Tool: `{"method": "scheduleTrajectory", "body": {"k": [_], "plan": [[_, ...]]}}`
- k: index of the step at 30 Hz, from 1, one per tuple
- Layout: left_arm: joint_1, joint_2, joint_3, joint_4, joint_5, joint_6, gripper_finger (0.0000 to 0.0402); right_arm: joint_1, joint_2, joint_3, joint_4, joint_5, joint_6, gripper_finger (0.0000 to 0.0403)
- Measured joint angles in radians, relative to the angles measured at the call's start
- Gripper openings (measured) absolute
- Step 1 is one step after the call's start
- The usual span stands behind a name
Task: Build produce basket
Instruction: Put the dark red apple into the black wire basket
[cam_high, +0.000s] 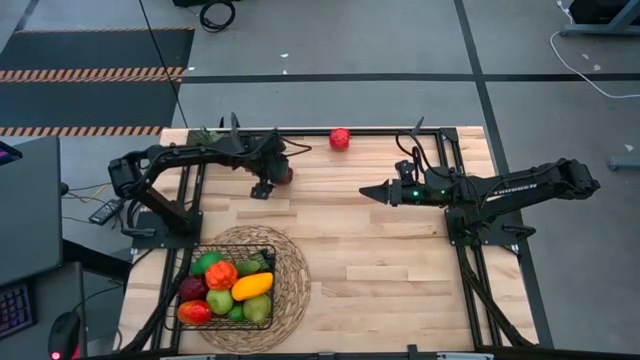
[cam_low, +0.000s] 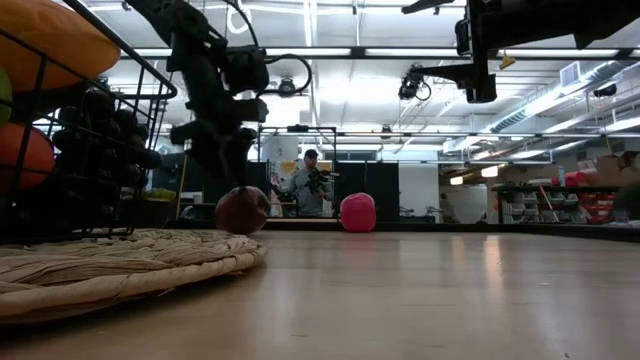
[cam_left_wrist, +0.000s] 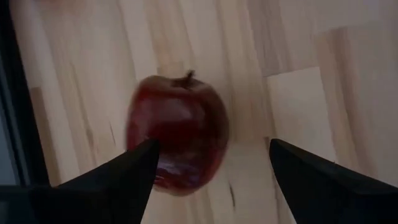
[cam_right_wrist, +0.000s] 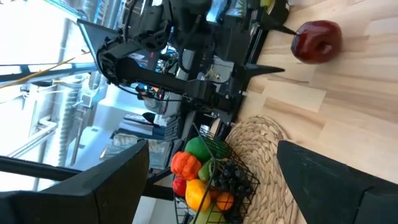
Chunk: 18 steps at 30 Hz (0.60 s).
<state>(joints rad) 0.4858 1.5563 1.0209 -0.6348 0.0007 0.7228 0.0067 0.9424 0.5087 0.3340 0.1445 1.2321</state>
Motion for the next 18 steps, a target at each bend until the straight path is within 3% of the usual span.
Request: {"method": "scheduleTrajectory", "body": {"k": [7,18], "plan": [[0.022,0.001,-0.06,0.154,-0.042,0.02,0.0315,0.0,0.0,0.0,0.0,0.003,0.018,0.0357],[0.073,0.056,-0.055,0.19,-0.062,-0.062,0.0314,0.0,0.0,0.0,0.0,0.003,0.023,0.0357]]}}
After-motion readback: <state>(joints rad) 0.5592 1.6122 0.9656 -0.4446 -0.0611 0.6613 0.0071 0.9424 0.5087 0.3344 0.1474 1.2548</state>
